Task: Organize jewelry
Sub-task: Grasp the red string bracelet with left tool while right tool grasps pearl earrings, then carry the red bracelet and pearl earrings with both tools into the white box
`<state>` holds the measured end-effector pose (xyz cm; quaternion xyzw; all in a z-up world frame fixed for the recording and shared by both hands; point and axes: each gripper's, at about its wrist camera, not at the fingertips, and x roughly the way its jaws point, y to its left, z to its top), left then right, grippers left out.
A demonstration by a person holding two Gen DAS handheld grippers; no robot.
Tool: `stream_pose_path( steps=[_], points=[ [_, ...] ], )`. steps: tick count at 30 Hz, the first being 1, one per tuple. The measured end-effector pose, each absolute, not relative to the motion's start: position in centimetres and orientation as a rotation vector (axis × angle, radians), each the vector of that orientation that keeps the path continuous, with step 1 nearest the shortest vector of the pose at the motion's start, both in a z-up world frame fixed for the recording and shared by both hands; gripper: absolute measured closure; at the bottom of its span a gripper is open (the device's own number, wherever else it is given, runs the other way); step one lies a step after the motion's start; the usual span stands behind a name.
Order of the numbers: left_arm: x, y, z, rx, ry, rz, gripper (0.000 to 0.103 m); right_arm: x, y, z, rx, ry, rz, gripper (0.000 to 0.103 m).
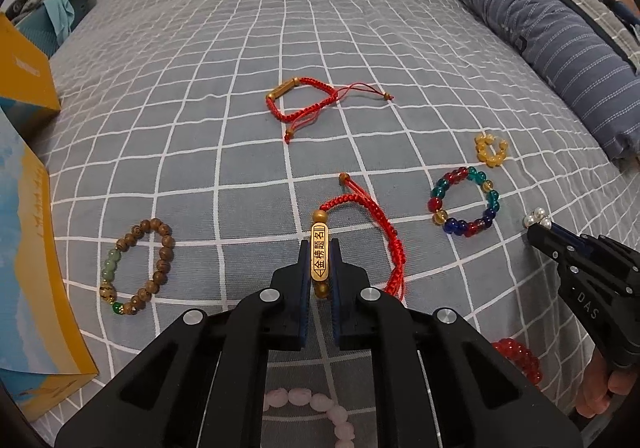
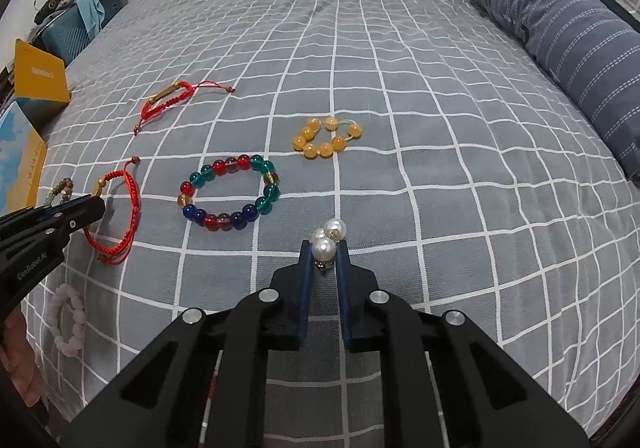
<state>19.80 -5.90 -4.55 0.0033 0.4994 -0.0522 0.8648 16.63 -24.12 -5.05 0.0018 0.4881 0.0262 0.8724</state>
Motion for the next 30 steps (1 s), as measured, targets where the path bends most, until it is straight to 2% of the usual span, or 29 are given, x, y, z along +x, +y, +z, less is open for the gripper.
stream_pose_path(
  steps=[30],
  points=[
    [18.7,-2.5,4.3,-0.015,0.911,-0.048,0.095,17.9,-21.5,2.9,-0.020,0.883,0.089,0.092]
  ],
)
